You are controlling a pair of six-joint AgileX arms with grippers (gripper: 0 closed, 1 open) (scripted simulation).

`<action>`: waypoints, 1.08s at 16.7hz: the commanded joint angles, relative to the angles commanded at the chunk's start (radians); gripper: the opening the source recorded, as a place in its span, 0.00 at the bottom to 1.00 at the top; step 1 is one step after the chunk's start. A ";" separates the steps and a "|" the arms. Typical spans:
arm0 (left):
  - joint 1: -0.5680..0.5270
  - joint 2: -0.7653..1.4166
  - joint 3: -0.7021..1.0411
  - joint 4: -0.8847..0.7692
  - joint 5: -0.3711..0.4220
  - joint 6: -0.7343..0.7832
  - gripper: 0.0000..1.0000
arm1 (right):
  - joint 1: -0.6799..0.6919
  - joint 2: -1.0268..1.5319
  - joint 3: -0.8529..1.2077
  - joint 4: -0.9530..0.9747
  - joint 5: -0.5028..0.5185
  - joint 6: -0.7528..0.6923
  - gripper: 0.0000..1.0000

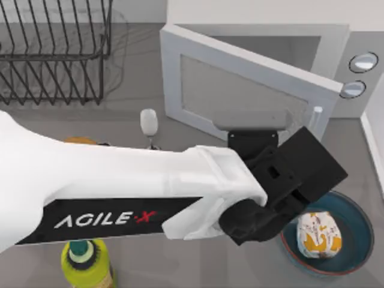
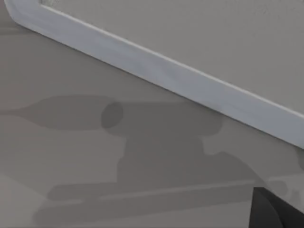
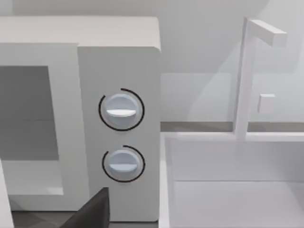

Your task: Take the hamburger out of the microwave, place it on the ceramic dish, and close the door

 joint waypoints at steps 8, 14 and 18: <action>-0.084 0.265 0.412 -0.185 -0.043 -0.091 0.00 | 0.000 0.000 0.000 0.000 0.000 0.000 1.00; -0.090 0.299 0.460 -0.212 -0.046 -0.103 0.00 | 0.000 0.000 0.000 0.000 0.000 0.000 1.00; -0.030 0.362 0.536 -0.190 -0.011 -0.039 0.00 | 0.000 0.000 0.000 0.000 0.000 0.000 1.00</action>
